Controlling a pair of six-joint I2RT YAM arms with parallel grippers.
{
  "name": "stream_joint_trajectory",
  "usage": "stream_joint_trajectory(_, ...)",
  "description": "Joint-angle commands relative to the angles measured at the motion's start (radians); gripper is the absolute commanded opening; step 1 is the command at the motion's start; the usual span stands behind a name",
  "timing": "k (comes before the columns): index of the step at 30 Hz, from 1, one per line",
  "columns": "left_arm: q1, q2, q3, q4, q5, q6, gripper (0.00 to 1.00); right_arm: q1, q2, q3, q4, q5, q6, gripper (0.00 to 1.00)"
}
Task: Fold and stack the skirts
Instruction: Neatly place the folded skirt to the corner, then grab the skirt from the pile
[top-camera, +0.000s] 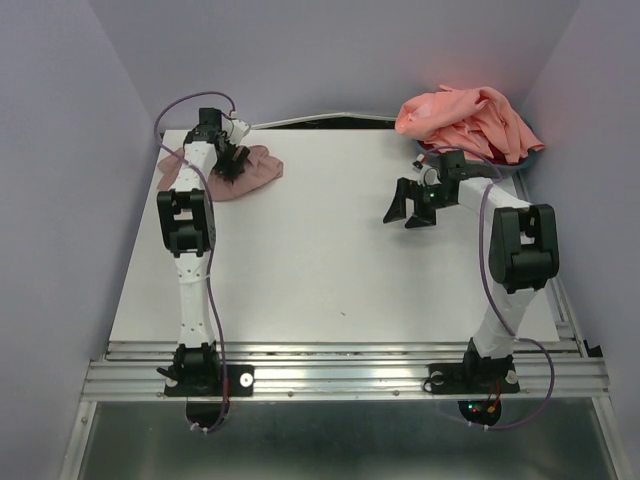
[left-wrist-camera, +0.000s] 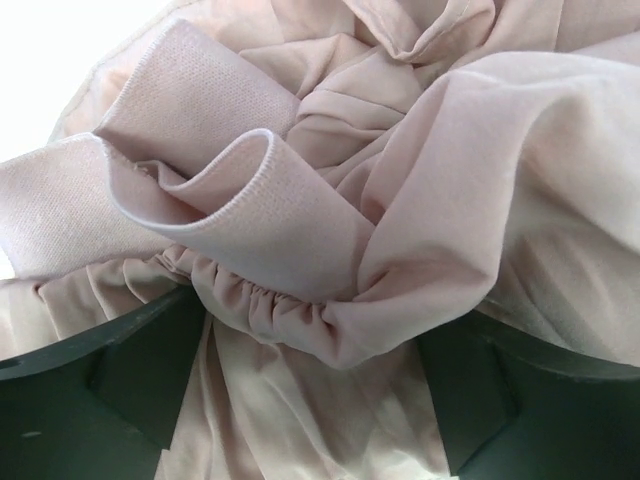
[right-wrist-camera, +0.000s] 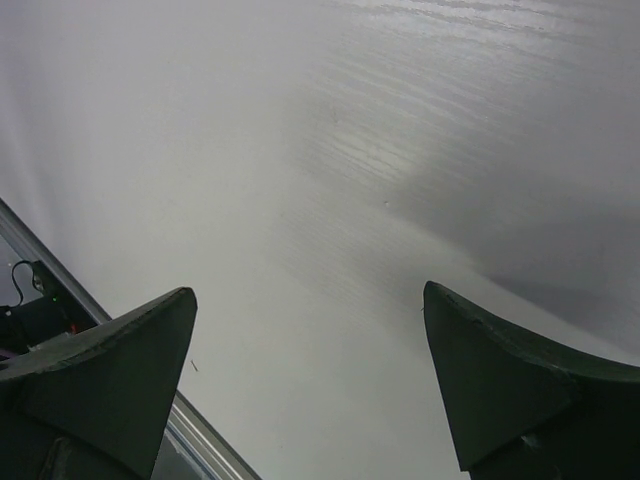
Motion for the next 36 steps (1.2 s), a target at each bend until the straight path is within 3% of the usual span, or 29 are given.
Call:
stream_joint_trajectory(1,-0.007,-0.023,-0.108,0.079,-0.006,-0.030,0.98,-0.006,-0.012,0.055,0.017,-0.018,0.018,1.00)
stream_joint_trajectory(5,-0.012,-0.135,-0.210,0.231,-0.009,-0.056,0.99,-0.006,-0.047,0.054,0.018,-0.018,0.037,1.00)
stream_joint_trajectory(12,-0.012,-0.266,-0.055,0.242,-0.098,-0.035,0.99,-0.006,-0.152,0.052,0.021,0.031,0.041,1.00)
stream_joint_trajectory(18,-0.064,-0.477,-0.075,0.274,-0.141,-0.024,0.99,-0.006,-0.247,0.071,0.018,0.114,0.018,1.00)
stream_joint_trajectory(24,-0.139,-0.747,-0.325,0.280,-0.189,-0.170,0.99,-0.006,-0.348,0.115,0.015,0.235,-0.023,1.00)
stream_joint_trajectory(27,-0.155,-0.902,-0.508,0.243,-0.065,-0.217,0.99,-0.006,-0.371,0.173,0.021,0.378,-0.066,1.00)
stream_joint_trajectory(28,-0.155,-1.003,-0.637,0.268,-0.002,-0.226,0.99,-0.006,-0.367,0.198,0.024,0.410,-0.093,1.00)
stream_joint_trajectory(31,-0.161,-1.182,-0.859,0.326,0.205,-0.280,0.99,-0.015,-0.301,0.366,0.039,0.546,-0.150,1.00)
stream_joint_trajectory(36,-0.167,-1.312,-0.992,0.337,0.348,-0.407,0.99,-0.024,-0.115,0.589,0.112,0.659,-0.178,1.00)
